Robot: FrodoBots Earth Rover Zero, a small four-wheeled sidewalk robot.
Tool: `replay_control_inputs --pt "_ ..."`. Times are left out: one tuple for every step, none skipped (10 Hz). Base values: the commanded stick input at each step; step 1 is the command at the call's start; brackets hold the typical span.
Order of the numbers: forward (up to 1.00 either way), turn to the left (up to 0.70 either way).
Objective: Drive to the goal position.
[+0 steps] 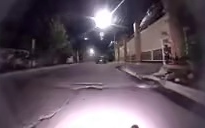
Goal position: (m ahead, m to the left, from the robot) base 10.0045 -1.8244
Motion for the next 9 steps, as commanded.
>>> replay_control_inputs --pt "0.7 0.0" --pt "0.7 0.0" --pt "0.7 0.0" --pt "0.7 0.0" --pt "0.7 0.0" --pt "0.7 0.0" --pt "0.7 0.0" --pt "0.7 0.0" --pt "0.7 0.0"
